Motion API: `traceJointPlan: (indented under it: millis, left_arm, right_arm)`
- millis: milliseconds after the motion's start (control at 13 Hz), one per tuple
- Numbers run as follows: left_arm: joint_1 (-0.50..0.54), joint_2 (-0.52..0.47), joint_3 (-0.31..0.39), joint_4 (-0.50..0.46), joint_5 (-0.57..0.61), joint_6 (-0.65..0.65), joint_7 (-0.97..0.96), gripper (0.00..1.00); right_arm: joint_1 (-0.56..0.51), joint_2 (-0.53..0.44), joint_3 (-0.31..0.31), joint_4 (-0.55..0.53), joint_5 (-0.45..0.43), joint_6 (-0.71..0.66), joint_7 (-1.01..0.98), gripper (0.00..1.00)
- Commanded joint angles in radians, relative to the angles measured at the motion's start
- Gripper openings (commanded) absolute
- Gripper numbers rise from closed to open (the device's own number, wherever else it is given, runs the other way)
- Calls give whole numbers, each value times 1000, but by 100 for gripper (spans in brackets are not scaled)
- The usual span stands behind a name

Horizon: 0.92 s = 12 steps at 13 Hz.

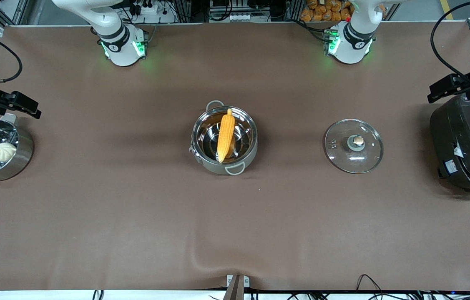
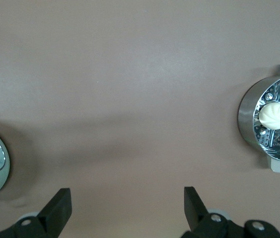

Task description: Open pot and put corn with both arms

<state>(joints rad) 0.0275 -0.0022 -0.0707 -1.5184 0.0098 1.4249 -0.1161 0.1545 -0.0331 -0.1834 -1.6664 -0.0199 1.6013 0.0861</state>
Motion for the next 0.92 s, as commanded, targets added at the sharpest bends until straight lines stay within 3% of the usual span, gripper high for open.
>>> traceJointPlan:
  millis: [0,231,846]
  left_arm:
    - [2,-35,-6,-48,21,6,9,100]
    - [5,-47,-3,-80,21,38,22,100]
    - [15,-22,-6,-46,61,37,30,100]
  right_arm:
    - [8,-16,1,-1,-11,-12,21,100]
    - [8,-18,2,-1,7,-12,21,100]
    - [7,-18,2,-4,28,-21,20,100]
